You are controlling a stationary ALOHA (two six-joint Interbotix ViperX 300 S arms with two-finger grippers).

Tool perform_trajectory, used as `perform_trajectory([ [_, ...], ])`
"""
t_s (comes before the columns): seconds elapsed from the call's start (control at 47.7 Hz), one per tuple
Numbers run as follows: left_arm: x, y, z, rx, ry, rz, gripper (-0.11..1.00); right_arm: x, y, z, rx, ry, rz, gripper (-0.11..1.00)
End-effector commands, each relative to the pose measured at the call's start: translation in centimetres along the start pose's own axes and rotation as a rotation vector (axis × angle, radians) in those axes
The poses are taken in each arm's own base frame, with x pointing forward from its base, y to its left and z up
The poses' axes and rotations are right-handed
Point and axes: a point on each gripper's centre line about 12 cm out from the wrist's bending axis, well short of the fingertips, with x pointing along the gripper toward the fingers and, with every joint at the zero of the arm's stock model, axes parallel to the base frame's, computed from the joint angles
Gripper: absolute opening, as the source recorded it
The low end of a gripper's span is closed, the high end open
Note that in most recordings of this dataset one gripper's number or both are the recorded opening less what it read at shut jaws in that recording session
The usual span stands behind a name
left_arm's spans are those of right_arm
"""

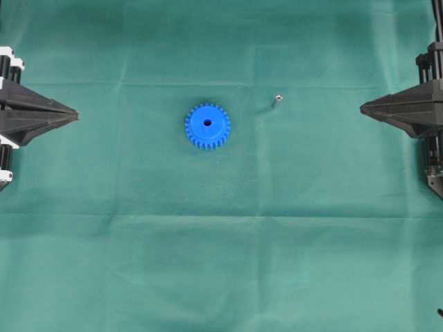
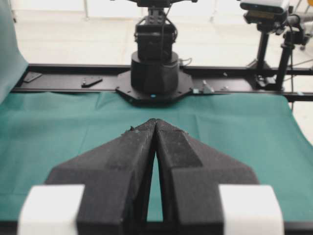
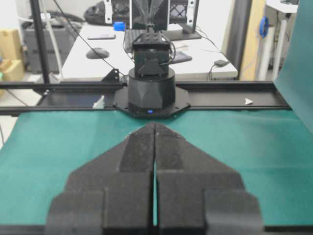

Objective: Insert the shaft placed at a random location into the center hole of the medium gear at another random location.

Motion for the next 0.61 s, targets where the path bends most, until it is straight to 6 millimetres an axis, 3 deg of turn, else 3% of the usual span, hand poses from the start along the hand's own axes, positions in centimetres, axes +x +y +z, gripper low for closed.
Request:
perform_trajectory([
  [0.0, 0.2, 0.0, 1.1, 0.001, -0.011, -0.003, 0.0, 0.2, 0.0, 0.5, 0.002, -0.006, 0.002, 0.01],
  [0.294, 0.0, 0.0, 0.9, -0.002, 0.008, -0.002, 0.0, 0.8, -0.2, 0.0, 0.011, 0.038, -0.01, 0.01],
  [0.587, 0.0, -0.1, 0.8, -0.002, 0.012, -0.004, 0.0, 2.7, -2.0, -3.1, 0.023, 0.157, -0.093, 0.04],
])
